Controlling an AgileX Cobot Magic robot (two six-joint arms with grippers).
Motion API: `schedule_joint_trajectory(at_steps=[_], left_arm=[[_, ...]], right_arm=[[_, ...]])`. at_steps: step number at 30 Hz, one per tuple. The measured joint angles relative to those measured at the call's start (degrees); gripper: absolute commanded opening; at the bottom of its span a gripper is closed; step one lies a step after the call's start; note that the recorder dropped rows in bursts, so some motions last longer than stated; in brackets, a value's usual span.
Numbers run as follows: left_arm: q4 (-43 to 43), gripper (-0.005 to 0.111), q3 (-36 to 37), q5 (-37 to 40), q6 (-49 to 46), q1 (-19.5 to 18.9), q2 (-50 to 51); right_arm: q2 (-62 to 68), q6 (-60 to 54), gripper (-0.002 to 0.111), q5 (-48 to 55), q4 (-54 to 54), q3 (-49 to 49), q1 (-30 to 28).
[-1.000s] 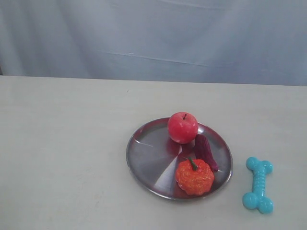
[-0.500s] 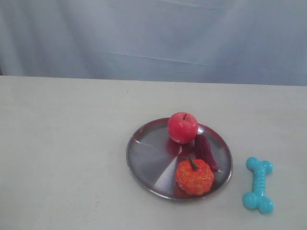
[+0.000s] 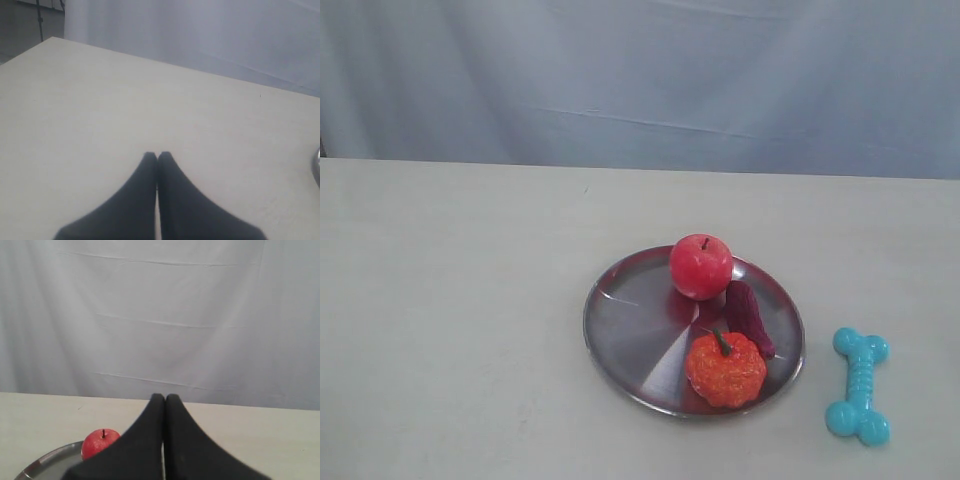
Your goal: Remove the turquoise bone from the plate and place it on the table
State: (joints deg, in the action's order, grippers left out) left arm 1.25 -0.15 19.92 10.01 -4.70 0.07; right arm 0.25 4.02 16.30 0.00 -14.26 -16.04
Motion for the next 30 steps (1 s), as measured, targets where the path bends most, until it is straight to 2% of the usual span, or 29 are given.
schedule_joint_trajectory(at_steps=[8,17,30], left_arm=[[0.00,0.000,0.00,0.00,0.00,0.00,0.00],[0.00,0.000,0.00,0.00,0.00,0.00,0.00],[0.00,0.000,0.00,0.00,0.00,0.00,0.00]], right_arm=[[0.00,0.00,-0.001,-12.21,0.00,13.69,0.00],[0.00,-4.80,-0.001,-12.22,0.00,14.06,0.00],[0.00,-3.68,-0.001,-3.98,0.00,14.06,0.00]])
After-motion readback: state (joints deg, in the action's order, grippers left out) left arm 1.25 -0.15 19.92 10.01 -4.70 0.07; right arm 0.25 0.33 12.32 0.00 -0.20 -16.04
